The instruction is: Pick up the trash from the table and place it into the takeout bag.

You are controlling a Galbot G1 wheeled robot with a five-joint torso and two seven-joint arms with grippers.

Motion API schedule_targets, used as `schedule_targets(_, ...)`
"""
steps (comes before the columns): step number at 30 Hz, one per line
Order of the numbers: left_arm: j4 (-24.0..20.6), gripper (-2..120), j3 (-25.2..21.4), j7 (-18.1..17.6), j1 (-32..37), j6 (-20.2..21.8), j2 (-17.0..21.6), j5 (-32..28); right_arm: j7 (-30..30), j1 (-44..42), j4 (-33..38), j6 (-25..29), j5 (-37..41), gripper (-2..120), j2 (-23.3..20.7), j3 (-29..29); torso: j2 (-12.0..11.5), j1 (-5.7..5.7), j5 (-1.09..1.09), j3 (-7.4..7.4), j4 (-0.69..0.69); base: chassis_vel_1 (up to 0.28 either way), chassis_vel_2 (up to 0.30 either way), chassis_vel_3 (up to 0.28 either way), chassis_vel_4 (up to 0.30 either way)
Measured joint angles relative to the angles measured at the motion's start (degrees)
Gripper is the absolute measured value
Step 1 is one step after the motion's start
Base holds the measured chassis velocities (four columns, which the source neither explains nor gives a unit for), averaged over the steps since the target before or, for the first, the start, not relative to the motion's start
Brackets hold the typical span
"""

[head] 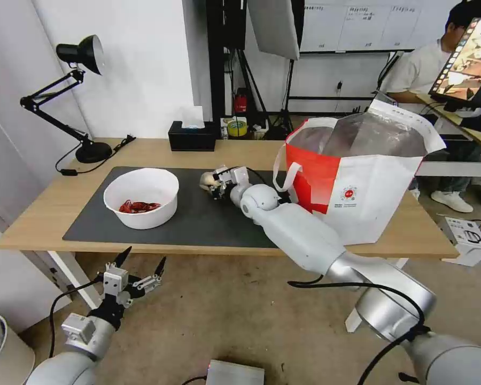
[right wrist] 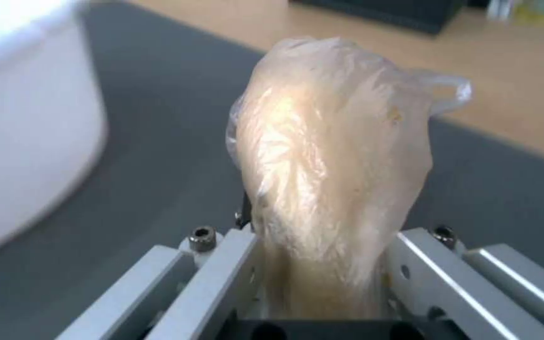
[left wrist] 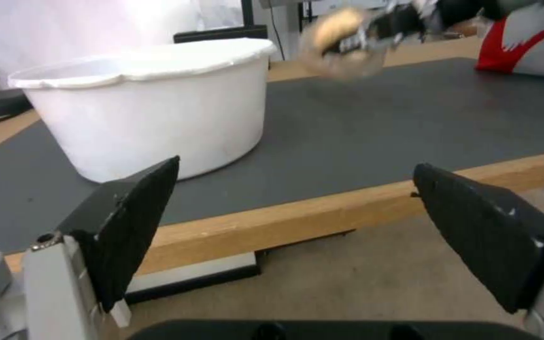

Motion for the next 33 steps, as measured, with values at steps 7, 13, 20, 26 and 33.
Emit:
schedule_targets(7,-0.76,100,-0.5,-0.04,1.27,0.0,-0.3,0.05,5.04,-3.55,16.73,3.19,-4.92,8,-7.39,1.54,0.0,0.0,0.0,0.0,0.0,0.0,0.0,0.0,0.0)
schedule_targets(13,-0.99,100,-0.53,-0.09,1.94,0.0,-1.19,0.31,8.2,-8.15,24.93,9.74,-11.47,7,-10.04,7.58,0.0,0.0,0.0,0.0,-0.01,0.0,0.0,0.0,0.0)
schedule_targets(20,-2.84,100,-3.87,-0.1,6.3,-0.78,-5.16,2.26,12.07,-10.09,32.38,13.81,-12.97,7,-11.55,11.61,0.01,-0.01,0.0,-0.01,0.01,0.0,0.0,0.0,0.0)
schedule_targets(26,-4.1,100,-4.47,-0.09,7.26,-1.03,-6.43,3.03,14.64,-9.46,36.83,14.61,-13.1,7,-14.65,13.88,0.01,0.0,0.0,-0.01,-0.01,0.0,0.0,0.0,0.0)
schedule_targets(33,-4.17,100,-4.55,-0.07,7.57,-1.12,-6.55,3.32,19.65,-10.99,40.94,9.92,-11.73,7,-20.86,18.31,0.01,-0.01,0.0,-0.01,0.0,0.0,0.0,0.0,0.0)
